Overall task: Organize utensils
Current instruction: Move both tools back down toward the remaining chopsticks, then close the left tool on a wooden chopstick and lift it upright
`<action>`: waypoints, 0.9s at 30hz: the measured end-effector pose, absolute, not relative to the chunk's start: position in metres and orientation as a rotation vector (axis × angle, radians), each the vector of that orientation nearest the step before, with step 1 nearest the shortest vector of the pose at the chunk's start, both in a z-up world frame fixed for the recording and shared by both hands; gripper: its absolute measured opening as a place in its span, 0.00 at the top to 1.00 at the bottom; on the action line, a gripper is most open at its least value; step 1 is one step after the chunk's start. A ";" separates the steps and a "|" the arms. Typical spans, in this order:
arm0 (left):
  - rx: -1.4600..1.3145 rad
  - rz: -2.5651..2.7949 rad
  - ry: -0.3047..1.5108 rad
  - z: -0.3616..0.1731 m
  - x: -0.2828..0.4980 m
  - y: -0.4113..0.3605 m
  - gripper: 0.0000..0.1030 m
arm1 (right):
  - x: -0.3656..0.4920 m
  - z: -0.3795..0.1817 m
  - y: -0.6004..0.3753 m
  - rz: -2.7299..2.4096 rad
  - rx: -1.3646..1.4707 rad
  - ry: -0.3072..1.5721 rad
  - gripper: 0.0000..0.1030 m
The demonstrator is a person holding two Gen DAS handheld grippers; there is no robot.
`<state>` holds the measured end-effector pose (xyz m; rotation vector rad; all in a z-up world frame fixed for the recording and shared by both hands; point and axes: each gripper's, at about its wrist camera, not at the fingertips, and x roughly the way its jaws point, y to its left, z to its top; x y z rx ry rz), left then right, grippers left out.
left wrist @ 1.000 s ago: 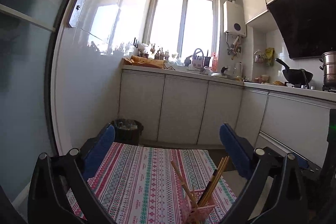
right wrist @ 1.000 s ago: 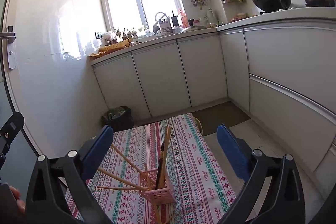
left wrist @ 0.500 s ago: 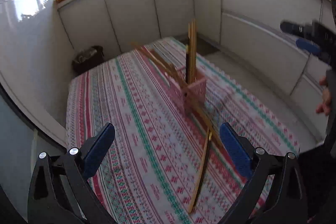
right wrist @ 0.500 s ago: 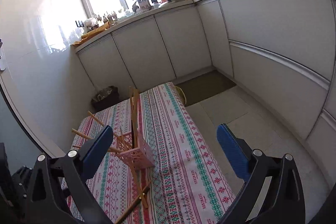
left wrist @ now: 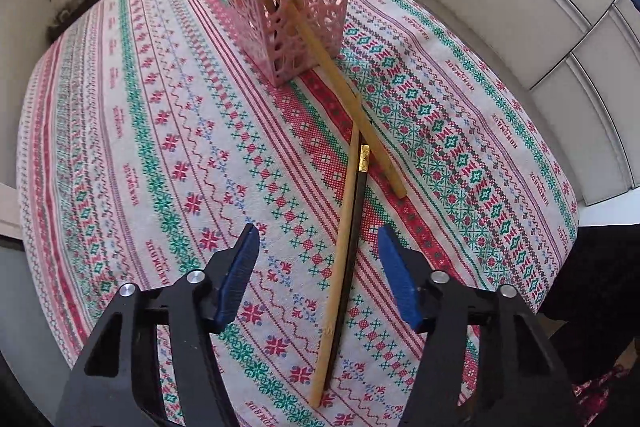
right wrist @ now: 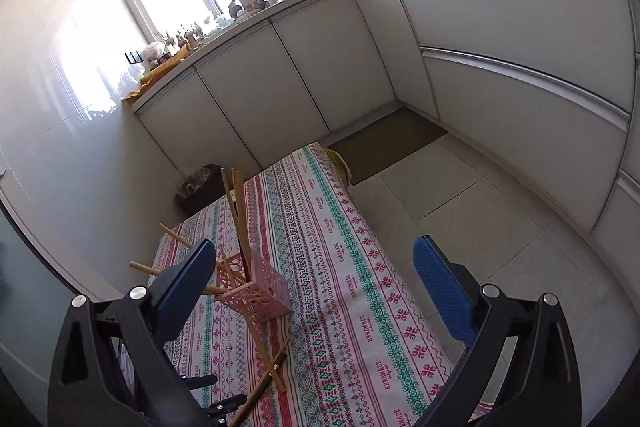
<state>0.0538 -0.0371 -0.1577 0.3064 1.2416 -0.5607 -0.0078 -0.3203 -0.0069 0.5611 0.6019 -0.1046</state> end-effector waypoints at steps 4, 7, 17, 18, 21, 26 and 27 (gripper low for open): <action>0.319 -0.578 1.258 -0.170 0.058 -0.044 0.56 | -0.008 -0.011 -0.328 -0.113 0.573 0.614 0.07; 0.346 -0.565 1.247 -0.174 0.061 -0.048 0.66 | -0.007 -0.013 -0.331 -0.110 0.582 0.629 0.07; 0.376 -0.555 1.236 -0.186 0.077 -0.072 0.65 | -0.006 -0.016 -0.333 -0.111 0.588 0.641 0.07; 0.377 -0.556 1.235 -0.188 0.080 -0.075 0.65 | -0.005 -0.016 -0.333 -0.111 0.588 0.643 0.07; 0.386 -0.535 1.226 -0.188 0.087 -0.078 0.65 | -0.005 -0.016 -0.331 -0.110 0.585 0.646 0.07; 0.420 -0.519 1.212 -0.198 0.093 -0.084 0.68 | -0.001 -0.018 -0.328 -0.112 0.584 0.667 0.07; 0.379 -0.512 1.229 -0.199 0.095 -0.084 0.75 | 0.000 -0.019 -0.327 -0.112 0.585 0.673 0.07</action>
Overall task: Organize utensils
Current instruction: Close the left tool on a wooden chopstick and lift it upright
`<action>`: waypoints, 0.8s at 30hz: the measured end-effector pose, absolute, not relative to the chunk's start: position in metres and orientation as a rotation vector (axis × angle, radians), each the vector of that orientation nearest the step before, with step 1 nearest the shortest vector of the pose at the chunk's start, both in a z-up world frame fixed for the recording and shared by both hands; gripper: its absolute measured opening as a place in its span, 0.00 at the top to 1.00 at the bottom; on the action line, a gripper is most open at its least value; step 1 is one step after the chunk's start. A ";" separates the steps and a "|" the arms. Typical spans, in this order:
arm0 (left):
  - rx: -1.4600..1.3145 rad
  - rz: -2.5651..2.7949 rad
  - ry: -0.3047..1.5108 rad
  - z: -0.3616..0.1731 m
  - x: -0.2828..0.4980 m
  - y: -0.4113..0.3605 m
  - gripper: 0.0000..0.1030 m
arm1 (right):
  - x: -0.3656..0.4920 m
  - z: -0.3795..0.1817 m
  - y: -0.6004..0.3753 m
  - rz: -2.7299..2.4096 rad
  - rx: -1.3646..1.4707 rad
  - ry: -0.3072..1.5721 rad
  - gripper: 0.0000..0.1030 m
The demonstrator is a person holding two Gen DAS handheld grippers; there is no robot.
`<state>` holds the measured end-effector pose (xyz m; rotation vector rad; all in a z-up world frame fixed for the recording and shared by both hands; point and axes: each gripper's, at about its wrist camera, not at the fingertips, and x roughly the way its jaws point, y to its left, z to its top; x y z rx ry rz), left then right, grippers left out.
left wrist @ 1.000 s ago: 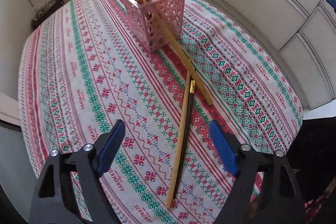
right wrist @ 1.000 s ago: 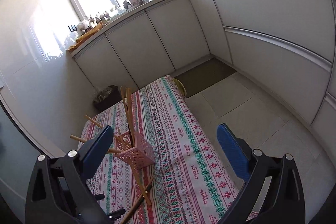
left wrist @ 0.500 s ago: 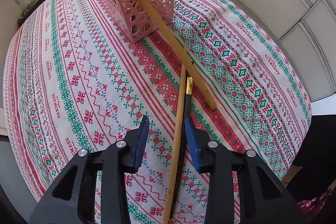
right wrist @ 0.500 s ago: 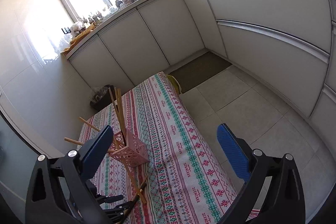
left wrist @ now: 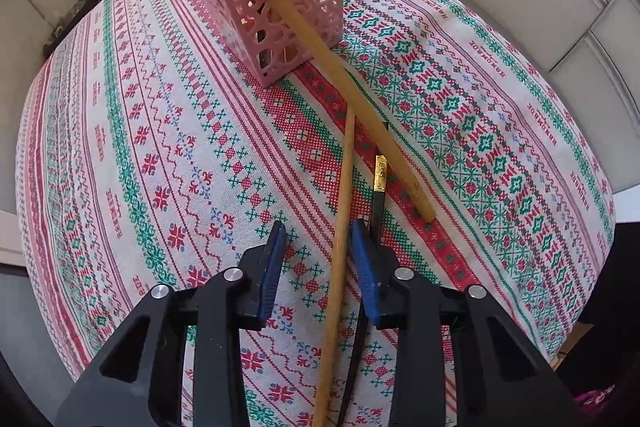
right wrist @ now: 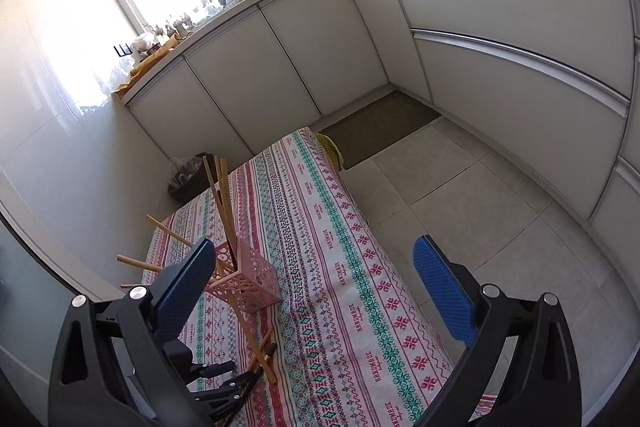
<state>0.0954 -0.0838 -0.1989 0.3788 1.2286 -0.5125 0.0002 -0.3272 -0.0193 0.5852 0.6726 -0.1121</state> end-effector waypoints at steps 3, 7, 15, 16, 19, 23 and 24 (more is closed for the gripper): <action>0.306 -0.440 1.224 -0.202 0.096 -0.079 0.93 | 0.002 -0.022 -0.324 -0.101 0.593 0.690 0.07; 0.230 -0.376 1.221 -0.203 0.090 -0.061 0.94 | 0.004 -0.024 -0.313 -0.073 0.579 0.719 0.07; -0.013 -0.254 1.163 -0.189 0.070 0.013 0.94 | 0.011 -0.057 -0.231 0.154 0.529 0.948 0.07; -0.040 -0.251 1.127 -0.179 0.066 0.022 0.94 | 0.012 -0.065 -0.217 0.168 0.531 0.983 0.08; -0.130 -0.247 1.000 -0.146 0.051 0.046 0.94 | 0.017 -0.096 -0.175 0.203 0.572 1.110 0.27; -0.213 -0.261 0.888 -0.120 0.033 0.069 0.94 | 0.027 -0.136 -0.139 0.141 0.595 1.263 0.52; -0.228 -0.265 0.863 -0.114 0.025 0.074 0.94 | 0.028 -0.143 -0.132 0.121 0.583 1.286 0.55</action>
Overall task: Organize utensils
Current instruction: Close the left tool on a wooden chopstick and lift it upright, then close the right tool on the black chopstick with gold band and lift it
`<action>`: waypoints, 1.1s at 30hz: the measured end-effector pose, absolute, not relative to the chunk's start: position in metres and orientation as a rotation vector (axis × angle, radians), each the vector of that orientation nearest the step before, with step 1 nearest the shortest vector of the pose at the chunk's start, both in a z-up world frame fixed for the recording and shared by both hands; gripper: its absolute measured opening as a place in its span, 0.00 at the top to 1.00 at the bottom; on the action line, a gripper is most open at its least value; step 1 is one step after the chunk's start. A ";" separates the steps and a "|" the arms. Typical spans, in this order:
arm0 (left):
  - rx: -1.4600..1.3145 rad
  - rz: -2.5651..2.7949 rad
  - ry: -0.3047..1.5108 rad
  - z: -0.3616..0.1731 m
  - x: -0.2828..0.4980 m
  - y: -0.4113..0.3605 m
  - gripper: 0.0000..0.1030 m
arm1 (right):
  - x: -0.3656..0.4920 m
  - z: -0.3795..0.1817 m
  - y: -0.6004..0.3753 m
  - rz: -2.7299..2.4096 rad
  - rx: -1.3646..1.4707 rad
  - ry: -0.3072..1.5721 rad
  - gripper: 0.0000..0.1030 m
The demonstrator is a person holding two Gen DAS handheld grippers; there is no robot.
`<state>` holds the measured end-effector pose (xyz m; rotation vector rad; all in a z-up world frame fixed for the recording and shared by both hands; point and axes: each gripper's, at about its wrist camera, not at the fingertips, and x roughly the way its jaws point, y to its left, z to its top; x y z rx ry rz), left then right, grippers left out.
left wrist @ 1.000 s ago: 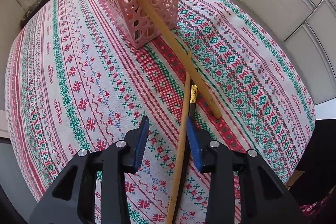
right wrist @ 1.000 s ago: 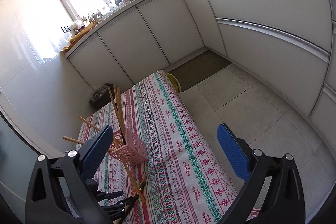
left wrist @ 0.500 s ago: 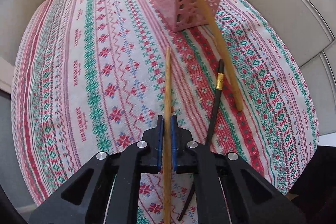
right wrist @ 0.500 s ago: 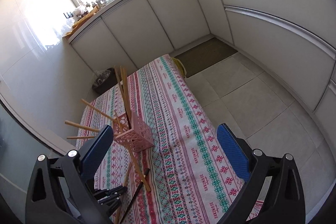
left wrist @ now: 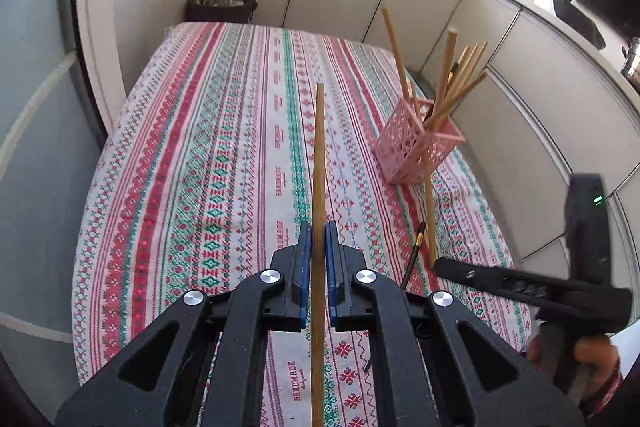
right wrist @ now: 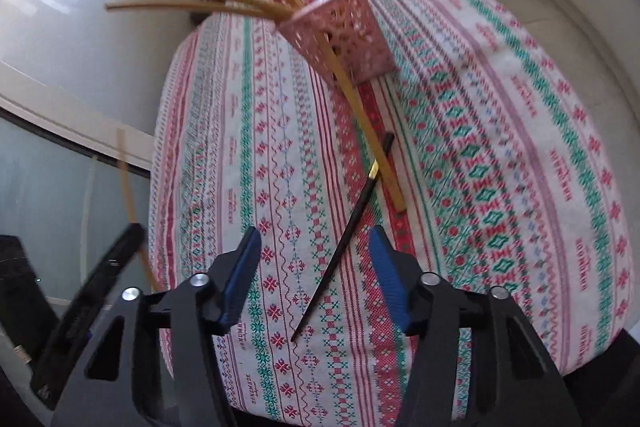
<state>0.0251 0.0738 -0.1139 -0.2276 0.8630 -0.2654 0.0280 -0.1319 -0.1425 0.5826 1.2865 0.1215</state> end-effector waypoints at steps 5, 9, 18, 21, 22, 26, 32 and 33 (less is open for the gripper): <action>-0.295 -0.306 0.780 -0.087 0.019 0.094 0.94 | 0.034 -0.161 -0.109 0.038 0.520 1.341 0.58; -0.311 -0.324 0.742 -0.079 0.015 0.101 0.94 | 0.044 -0.170 -0.099 -0.037 0.435 1.354 0.58; -0.305 -0.289 0.714 -0.077 0.015 0.115 0.94 | 0.063 -0.181 -0.066 -0.040 0.269 1.314 0.76; -0.312 -0.270 0.747 -0.083 0.020 0.122 0.94 | 0.059 -0.181 -0.042 0.113 0.191 1.357 0.90; -0.327 -0.267 0.767 -0.086 0.023 0.125 0.94 | 0.056 -0.180 -0.038 0.157 0.160 1.386 0.91; -0.378 -0.285 0.877 -0.108 0.039 0.133 0.94 | 0.053 -0.180 -0.045 0.214 0.136 1.490 0.92; -0.373 -0.267 1.005 -0.139 0.066 0.127 0.93 | 0.081 -0.184 -0.058 0.197 0.140 1.482 0.63; -0.377 -0.262 1.008 -0.141 0.070 0.127 0.93 | 0.085 -0.185 -0.055 0.195 0.131 1.475 0.62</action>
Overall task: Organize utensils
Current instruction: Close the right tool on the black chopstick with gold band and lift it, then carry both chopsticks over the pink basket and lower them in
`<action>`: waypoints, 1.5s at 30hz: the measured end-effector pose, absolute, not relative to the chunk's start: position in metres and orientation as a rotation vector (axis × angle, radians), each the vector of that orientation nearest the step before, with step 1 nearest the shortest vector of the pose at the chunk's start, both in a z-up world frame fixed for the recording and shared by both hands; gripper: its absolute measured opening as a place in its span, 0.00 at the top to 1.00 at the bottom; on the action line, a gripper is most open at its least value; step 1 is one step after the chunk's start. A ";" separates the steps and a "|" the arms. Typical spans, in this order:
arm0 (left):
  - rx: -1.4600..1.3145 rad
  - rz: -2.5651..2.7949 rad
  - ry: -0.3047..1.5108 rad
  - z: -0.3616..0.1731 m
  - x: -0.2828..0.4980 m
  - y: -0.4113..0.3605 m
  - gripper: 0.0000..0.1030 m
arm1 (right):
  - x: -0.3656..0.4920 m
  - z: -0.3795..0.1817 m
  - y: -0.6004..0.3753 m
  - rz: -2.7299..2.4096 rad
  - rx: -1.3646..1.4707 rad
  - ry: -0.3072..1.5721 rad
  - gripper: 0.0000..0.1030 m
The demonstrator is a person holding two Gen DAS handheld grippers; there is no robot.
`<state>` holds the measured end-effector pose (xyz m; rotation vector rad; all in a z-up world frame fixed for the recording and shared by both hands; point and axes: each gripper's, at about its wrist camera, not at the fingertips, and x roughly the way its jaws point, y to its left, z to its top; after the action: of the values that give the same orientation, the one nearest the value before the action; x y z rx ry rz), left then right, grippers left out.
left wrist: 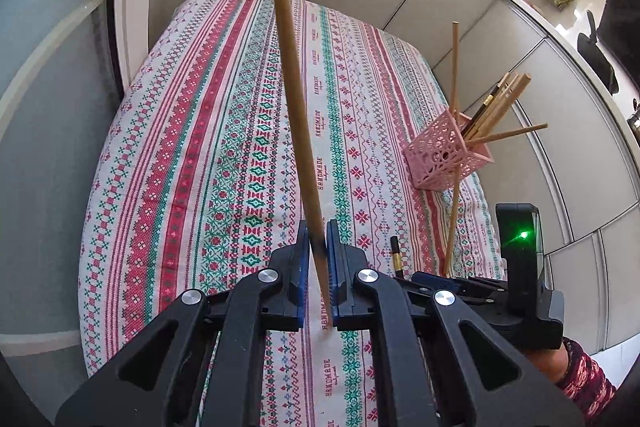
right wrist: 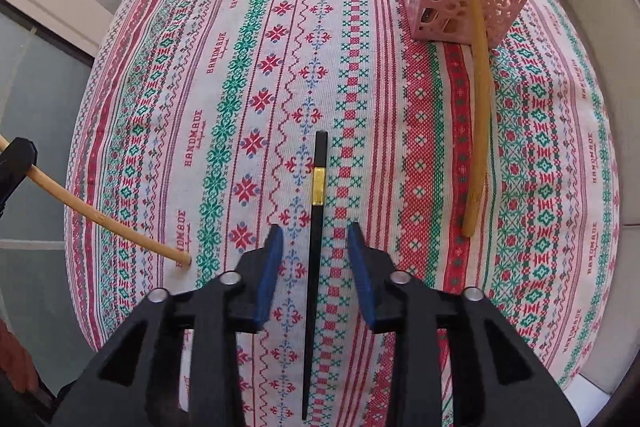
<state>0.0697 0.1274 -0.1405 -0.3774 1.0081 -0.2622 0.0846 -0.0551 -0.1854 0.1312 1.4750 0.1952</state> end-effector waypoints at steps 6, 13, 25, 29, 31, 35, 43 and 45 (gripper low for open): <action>-0.399 -0.259 1.005 -0.143 0.078 0.123 0.94 | 0.101 -0.185 -0.033 0.218 0.100 1.398 0.93; -0.287 -0.305 0.889 -0.106 0.048 0.100 0.94 | 0.056 -0.148 -0.080 0.328 0.274 1.192 0.93; -0.089 -0.294 0.596 -0.034 -0.031 0.034 0.94 | -0.061 -0.018 -0.157 0.306 0.287 0.765 0.93; -0.075 -0.297 0.565 -0.020 -0.042 0.017 0.94 | -0.075 0.022 -0.175 0.286 0.283 0.657 0.93; -0.054 -0.298 0.546 -0.010 -0.046 0.008 0.94 | -0.081 0.045 -0.187 0.271 0.288 0.597 0.93; -0.027 -0.307 0.508 0.010 -0.047 -0.006 0.94 | -0.081 0.075 -0.207 0.242 0.297 0.502 0.93; -0.046 -0.314 0.396 0.053 -0.020 -0.020 0.94 | -0.041 0.125 -0.243 0.163 0.306 0.335 0.93; -0.064 -0.319 0.367 0.061 -0.008 -0.024 0.94 | -0.025 0.127 -0.252 0.150 0.327 0.315 0.93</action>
<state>-0.0075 -0.0236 0.0608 -0.0637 0.3670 -0.3190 -0.0248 -0.2515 0.1273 0.3271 0.3147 0.1502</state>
